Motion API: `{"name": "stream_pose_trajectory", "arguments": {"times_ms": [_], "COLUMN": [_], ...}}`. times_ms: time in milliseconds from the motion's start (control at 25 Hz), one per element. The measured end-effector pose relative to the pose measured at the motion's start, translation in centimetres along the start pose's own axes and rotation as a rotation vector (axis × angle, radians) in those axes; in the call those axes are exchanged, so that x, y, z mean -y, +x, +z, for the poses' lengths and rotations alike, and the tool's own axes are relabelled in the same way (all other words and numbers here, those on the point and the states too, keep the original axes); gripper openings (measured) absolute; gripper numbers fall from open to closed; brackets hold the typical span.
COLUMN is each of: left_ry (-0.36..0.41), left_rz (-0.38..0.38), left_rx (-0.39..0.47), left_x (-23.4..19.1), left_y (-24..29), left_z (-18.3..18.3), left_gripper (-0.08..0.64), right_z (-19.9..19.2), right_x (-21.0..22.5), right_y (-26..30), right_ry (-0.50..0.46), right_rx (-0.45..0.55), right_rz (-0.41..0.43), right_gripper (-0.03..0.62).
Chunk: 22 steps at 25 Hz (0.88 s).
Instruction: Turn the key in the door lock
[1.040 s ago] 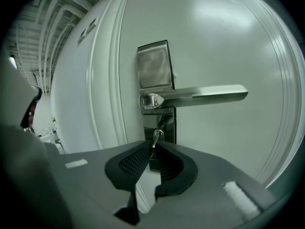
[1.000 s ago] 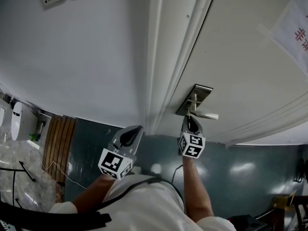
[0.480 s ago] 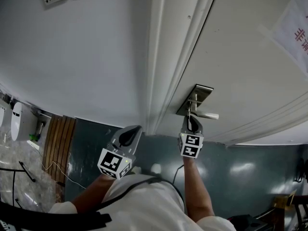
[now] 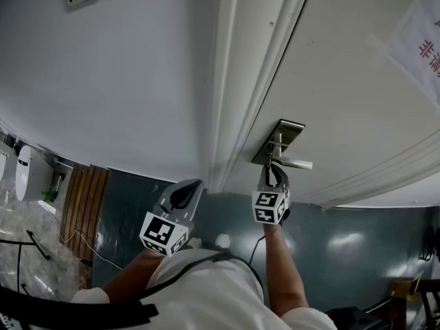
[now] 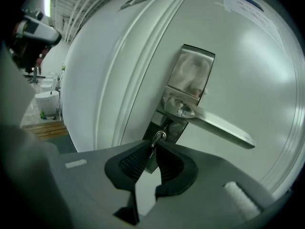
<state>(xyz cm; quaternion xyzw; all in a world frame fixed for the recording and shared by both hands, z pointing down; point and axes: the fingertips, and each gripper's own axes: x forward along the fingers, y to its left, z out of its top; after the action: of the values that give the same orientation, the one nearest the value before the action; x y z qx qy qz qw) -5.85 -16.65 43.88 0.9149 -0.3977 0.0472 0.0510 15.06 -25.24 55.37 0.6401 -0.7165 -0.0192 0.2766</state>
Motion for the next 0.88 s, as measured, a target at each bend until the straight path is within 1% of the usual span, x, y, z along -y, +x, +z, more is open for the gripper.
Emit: {"name": "stream_pose_trajectory", "arguments": {"times_ms": [120, 400, 480, 640, 880], "left_ry": [0.003, 0.004, 0.004, 0.002, 0.002], "left_rz": [-0.002, -0.009, -0.011, -0.013, -0.021], "left_rx": [0.001, -0.001, 0.001, 0.006, 0.008], "left_x": [0.0, 0.4, 0.5, 0.7, 1.1], "left_y": [-0.1, -0.2, -0.2, -0.4, -0.6], "left_z": [0.1, 0.0, 0.0, 0.0, -0.1], "left_gripper": [0.005, 0.005, 0.005, 0.005, 0.005], "right_z": [0.0, 0.0, 0.0, -0.2, -0.6], "right_x": [-0.2, -0.6, -0.6, -0.9, -1.2], "right_y": [0.0, 0.0, 0.0, 0.0, 0.1], "right_ry": [-0.095, -0.254, -0.335, -0.528, -0.695], "right_rx": [-0.011, -0.038, -0.05, -0.065, -0.082], "right_rz": [-0.008, -0.006, -0.008, 0.005, 0.015], "right_gripper": [0.046, 0.051, 0.051, 0.052, 0.054]}}
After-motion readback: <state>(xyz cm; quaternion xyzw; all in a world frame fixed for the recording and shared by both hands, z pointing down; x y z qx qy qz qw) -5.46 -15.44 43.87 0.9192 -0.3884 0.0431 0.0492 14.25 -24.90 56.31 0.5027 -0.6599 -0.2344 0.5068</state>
